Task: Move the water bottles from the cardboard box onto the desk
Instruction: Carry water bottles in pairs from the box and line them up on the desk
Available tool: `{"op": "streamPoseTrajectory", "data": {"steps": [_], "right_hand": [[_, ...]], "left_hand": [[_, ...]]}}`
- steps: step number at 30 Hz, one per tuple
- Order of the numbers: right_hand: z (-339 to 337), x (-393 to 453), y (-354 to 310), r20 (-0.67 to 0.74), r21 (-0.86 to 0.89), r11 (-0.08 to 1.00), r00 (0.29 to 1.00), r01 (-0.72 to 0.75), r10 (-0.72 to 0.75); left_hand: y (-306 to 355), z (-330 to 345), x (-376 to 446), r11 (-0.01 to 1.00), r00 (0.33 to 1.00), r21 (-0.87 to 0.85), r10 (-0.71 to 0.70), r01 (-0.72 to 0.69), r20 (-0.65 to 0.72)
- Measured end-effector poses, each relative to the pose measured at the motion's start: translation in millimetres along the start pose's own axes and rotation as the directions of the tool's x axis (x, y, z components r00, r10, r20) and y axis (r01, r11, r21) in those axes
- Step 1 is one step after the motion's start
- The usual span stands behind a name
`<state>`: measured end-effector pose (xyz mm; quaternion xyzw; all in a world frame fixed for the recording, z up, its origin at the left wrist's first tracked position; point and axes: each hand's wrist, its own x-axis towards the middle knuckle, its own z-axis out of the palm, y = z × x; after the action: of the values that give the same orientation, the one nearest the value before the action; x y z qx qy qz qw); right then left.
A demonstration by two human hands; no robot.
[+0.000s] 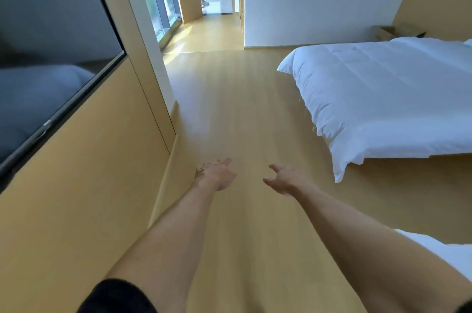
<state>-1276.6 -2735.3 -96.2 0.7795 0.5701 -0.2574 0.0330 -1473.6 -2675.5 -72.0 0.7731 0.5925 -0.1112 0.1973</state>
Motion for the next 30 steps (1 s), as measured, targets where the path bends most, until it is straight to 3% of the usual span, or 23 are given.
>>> {"op": "streamPoseTrajectory", "data": {"steps": [8, 21, 30], "right_hand": [[-73.8, 145.2, -17.1, 0.000, -0.012, 0.998, 0.998, 0.065, -0.065], [-212.1, 411.4, -40.3, -0.019, -0.003, 0.994, 0.993, -0.114, 0.114], [-296.0, 583.3, -60.9, -0.062, 0.009, 0.991, 0.989, -0.135, 0.135]], "left_hand": [[9.0, -61.9, 145.1, 0.997, 0.998, -0.059, -0.057, 0.056, -0.013], [20.4, -185.4, 466.0, 0.996, 0.996, -0.040, 0.080, -0.079, 0.026], [47.0, -265.7, 650.1, 0.985, 0.985, 0.014, 0.169, -0.170, 0.038]]}}
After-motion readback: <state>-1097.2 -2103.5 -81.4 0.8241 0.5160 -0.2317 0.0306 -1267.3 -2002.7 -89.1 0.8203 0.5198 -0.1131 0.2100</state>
